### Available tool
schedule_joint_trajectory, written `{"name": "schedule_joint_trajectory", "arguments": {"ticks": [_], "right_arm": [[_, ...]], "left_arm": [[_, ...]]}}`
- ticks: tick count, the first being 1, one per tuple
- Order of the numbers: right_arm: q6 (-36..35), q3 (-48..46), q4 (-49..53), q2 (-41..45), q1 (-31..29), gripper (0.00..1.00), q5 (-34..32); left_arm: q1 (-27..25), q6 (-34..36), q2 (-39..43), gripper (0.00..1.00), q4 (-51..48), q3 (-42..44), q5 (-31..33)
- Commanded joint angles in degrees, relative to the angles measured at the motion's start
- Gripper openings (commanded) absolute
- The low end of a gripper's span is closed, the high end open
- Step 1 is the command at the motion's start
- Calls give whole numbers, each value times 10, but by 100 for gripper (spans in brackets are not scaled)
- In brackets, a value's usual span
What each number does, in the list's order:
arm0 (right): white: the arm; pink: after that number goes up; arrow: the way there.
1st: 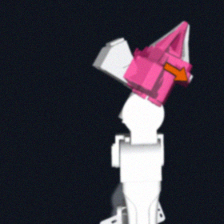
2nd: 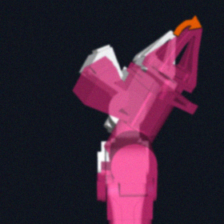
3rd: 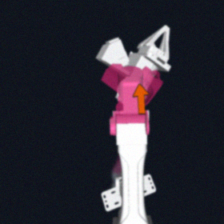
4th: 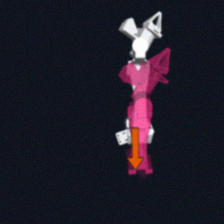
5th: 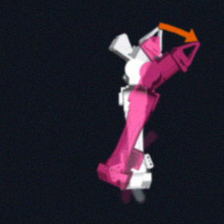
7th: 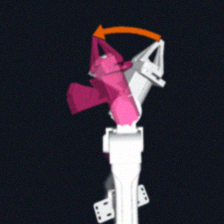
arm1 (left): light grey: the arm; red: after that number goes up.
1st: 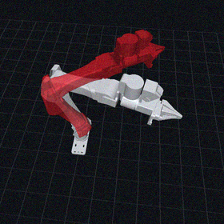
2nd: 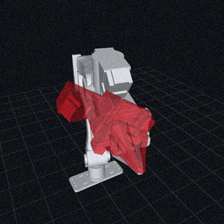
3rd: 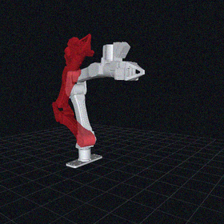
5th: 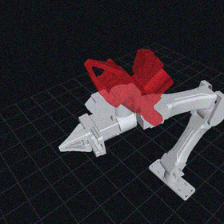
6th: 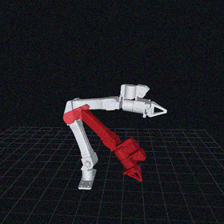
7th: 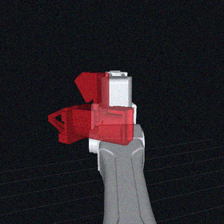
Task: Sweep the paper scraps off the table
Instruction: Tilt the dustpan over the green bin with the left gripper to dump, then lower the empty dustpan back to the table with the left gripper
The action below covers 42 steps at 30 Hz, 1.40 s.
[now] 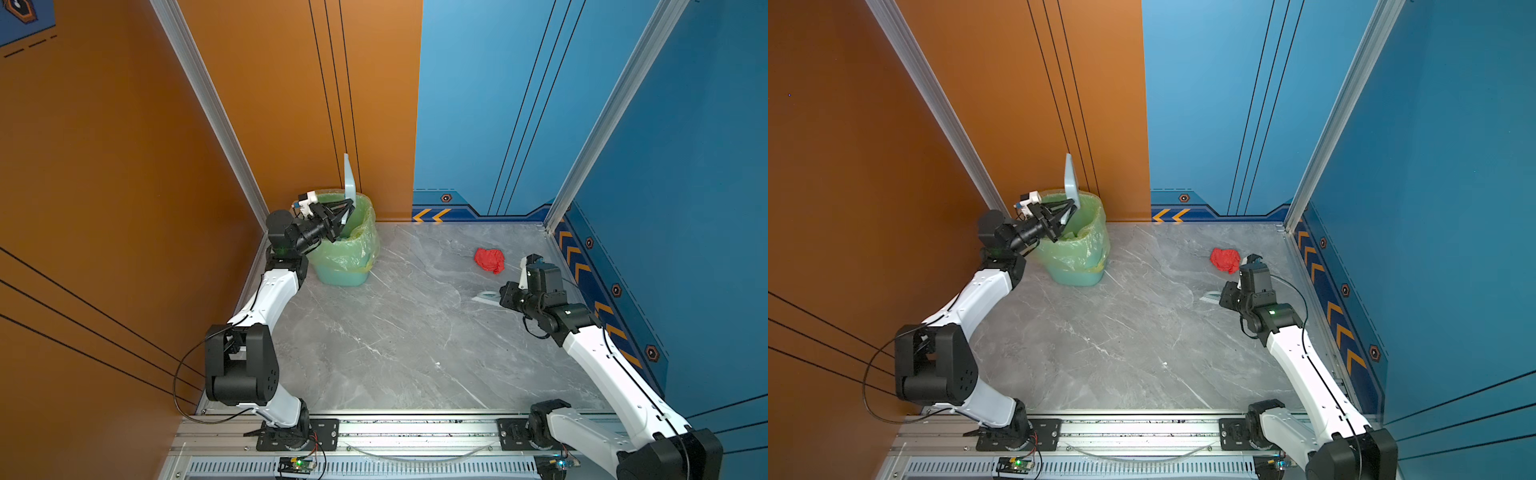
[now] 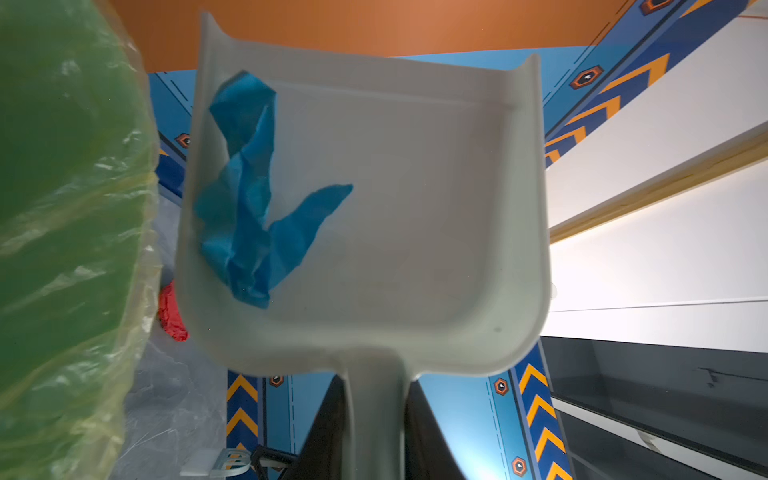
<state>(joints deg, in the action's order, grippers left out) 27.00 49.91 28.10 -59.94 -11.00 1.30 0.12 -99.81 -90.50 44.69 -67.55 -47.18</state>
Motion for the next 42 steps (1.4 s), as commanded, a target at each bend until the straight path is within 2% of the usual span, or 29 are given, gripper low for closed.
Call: {"name": "schedule_joint_trajectory", "arguments": {"ticks": [1, 14, 27, 30, 36, 42], "right_arm": [[2, 7, 14, 11, -4, 0, -11], [4, 6, 13, 10, -5, 0, -13], [5, 10, 12, 4, -8, 0, -13], [5, 12, 11, 3, -8, 0, -12], [3, 17, 14, 4, -8, 0, -15], [1, 25, 16, 0, -9, 0, -17]], "left_arm": [[4, -103, -13, 0, 147, 11, 9], [4, -217, -31, 0, 287, 42, 48], [5, -225, -31, 0, 299, 41, 45], [4, -211, -28, 0, 287, 36, 37], [-6, -120, -2, 0, 182, 15, 1], [-30, -71, -5, 0, 128, -3, -12]]}}
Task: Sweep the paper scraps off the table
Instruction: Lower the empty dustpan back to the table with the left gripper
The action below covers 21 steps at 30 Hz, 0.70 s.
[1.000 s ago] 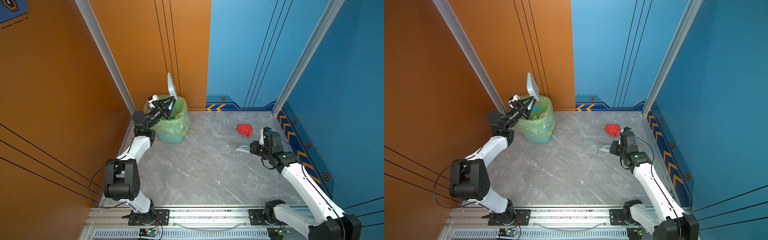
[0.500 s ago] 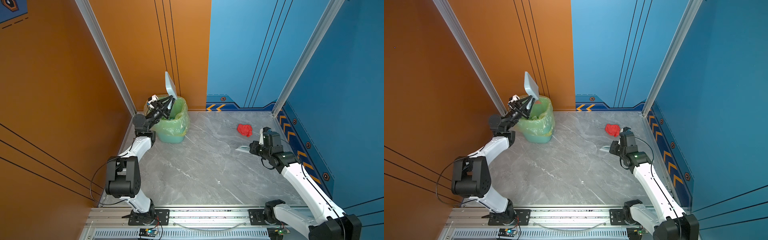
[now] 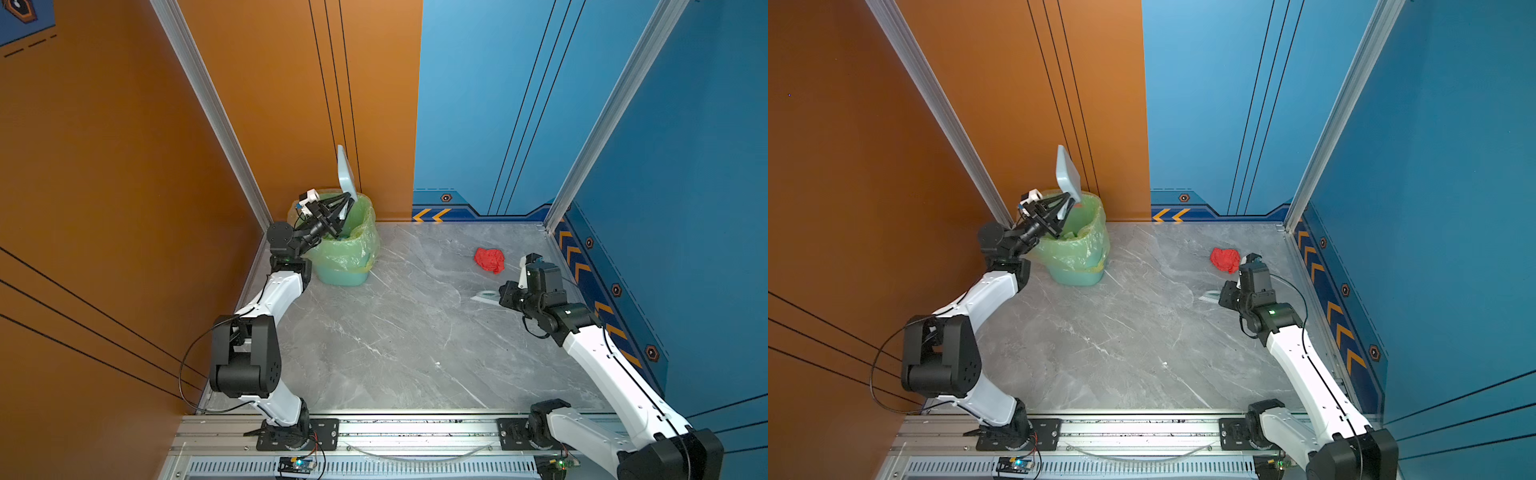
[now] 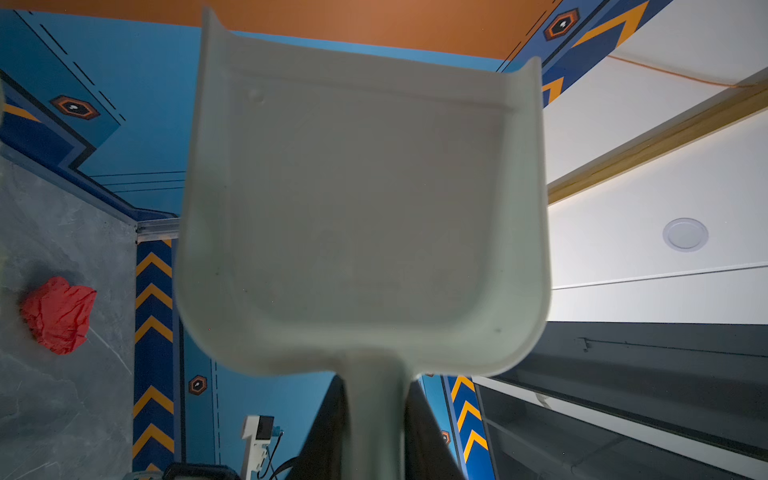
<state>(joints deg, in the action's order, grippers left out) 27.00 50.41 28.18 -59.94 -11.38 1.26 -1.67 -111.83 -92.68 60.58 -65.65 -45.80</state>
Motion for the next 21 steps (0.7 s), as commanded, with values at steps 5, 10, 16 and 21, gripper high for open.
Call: {"name": "schedule_joint_trajectory", "arguments": {"ticks": [5, 10, 16, 21], "right_arm": [[0, 21, 15, -2, -4, 0, -17], [-1, 22, 18, 0, -5, 0, -21], [-2, 22, 19, 2, -4, 0, -24], [-4, 22, 18, 2, -2, 0, -30]], "left_arm": [[-39, 99, 7, 0, -83, -34, -32], [-68, 237, 24, 0, -249, -62, -28], [-100, 446, 54, 0, -507, -116, 19], [-134, 578, 64, 0, -658, -162, 82]]}}
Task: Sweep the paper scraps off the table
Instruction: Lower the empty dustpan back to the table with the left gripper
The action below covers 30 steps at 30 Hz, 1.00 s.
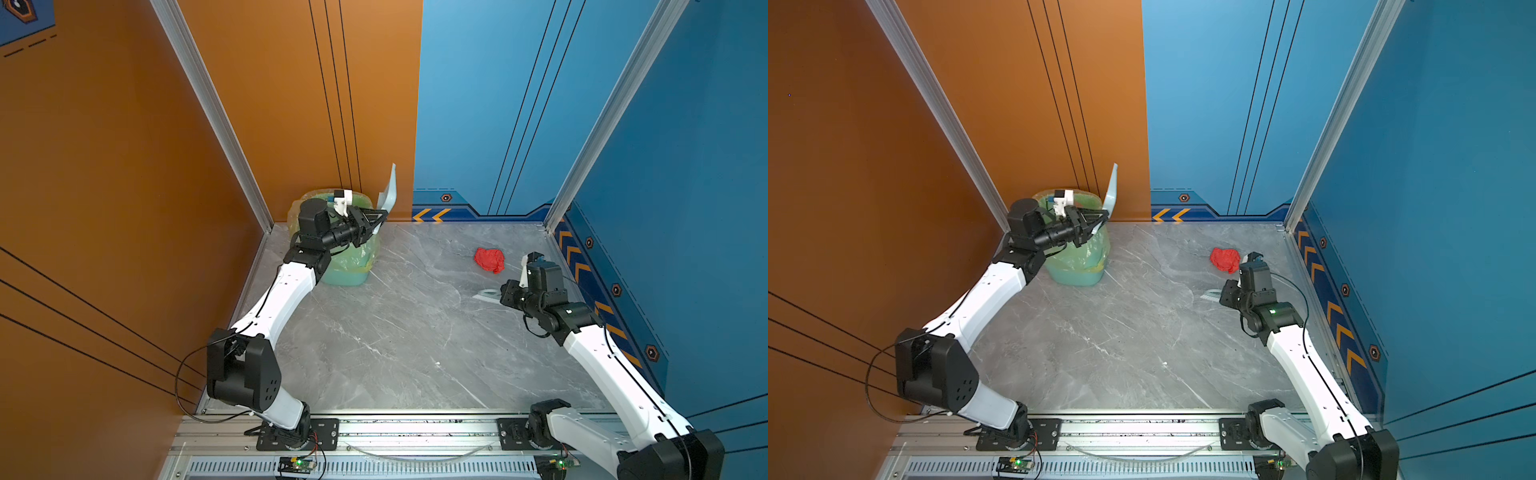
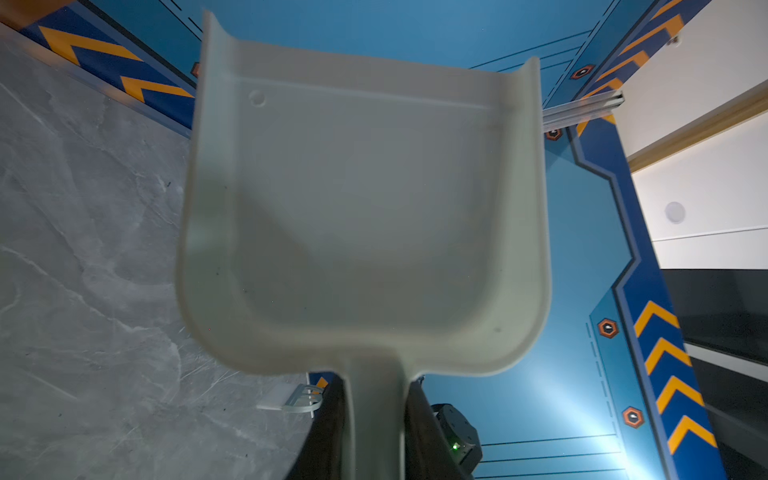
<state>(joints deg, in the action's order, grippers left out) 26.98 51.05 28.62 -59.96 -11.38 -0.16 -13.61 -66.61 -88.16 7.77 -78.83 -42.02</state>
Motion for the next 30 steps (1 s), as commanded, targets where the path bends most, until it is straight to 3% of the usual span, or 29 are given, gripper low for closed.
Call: {"name": "schedule_joint_trajectory", "arguments": {"ticks": [1, 12, 19, 30], "right_arm": [[-4, 16, 13, 3, -2, 0, -17], [-13, 24, 2, 9, 7, 0, -30], [-23, 43, -4, 4, 23, 0, -33], [-38, 88, -35, -34, 63, 0, -35]], "left_arm": [[-23, 148, 19, 0, -152, -37, 58], [-142, 333, 19, 0, -299, -69, 245], [-196, 384, 10, 0, -327, -68, 335], [-254, 422, -17, 0, -335, -51, 401]]}}
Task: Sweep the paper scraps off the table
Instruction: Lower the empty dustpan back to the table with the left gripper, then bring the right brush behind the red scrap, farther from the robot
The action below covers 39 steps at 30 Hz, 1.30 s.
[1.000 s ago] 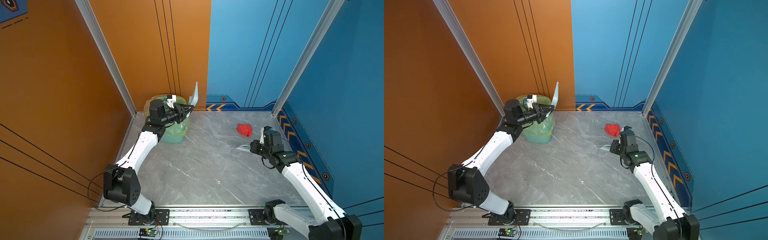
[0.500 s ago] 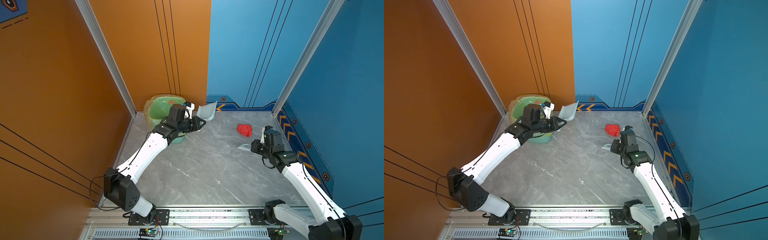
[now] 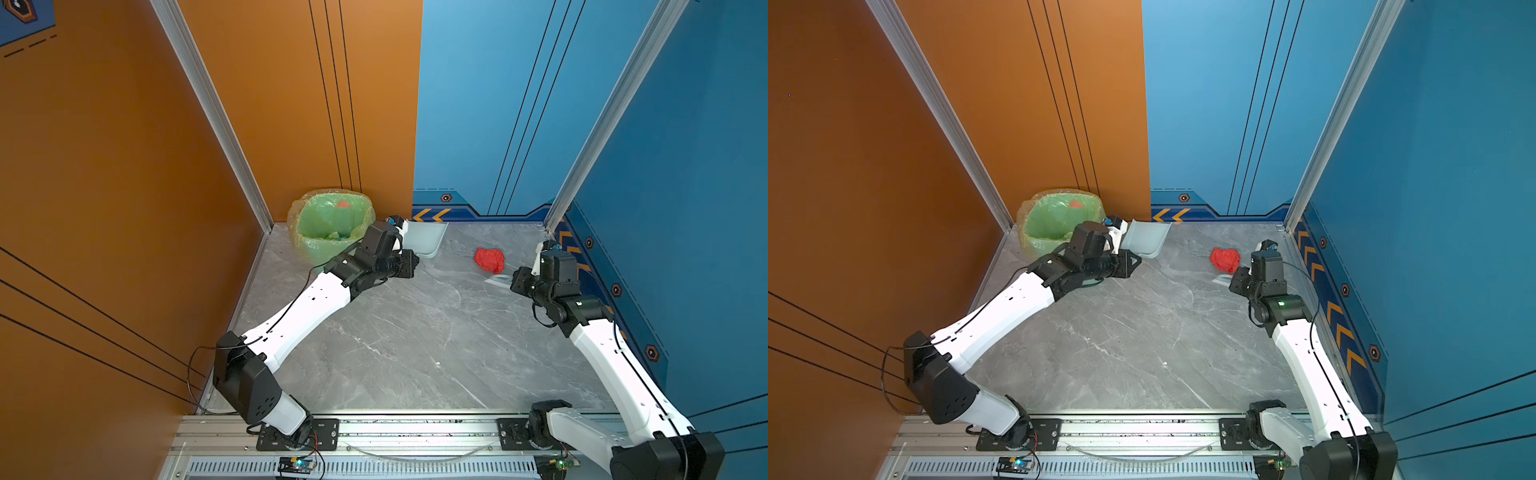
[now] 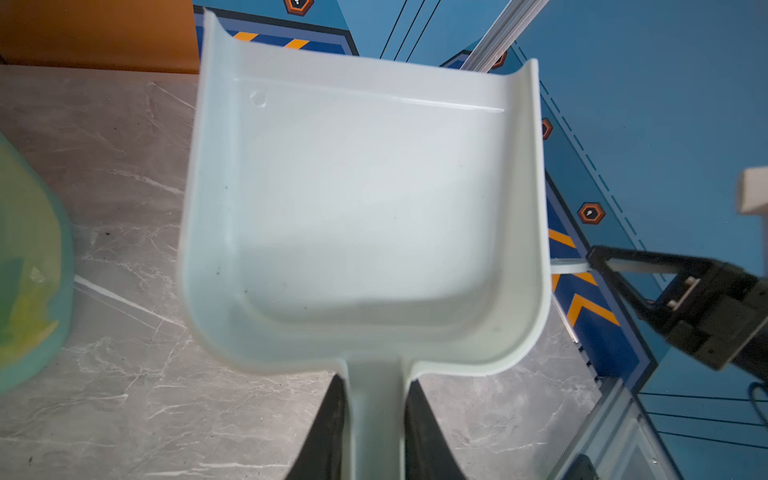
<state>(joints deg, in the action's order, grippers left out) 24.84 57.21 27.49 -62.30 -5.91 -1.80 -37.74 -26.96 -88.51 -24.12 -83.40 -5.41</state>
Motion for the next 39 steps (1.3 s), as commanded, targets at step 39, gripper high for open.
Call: {"name": "schedule_joint_trajectory", "arguments": {"ticks": [39], "right_arm": [[19, 102, -375, -290, 52, 0, -133]], "left_arm": [[-122, 67, -192, 0, -29, 19, 113]]}}
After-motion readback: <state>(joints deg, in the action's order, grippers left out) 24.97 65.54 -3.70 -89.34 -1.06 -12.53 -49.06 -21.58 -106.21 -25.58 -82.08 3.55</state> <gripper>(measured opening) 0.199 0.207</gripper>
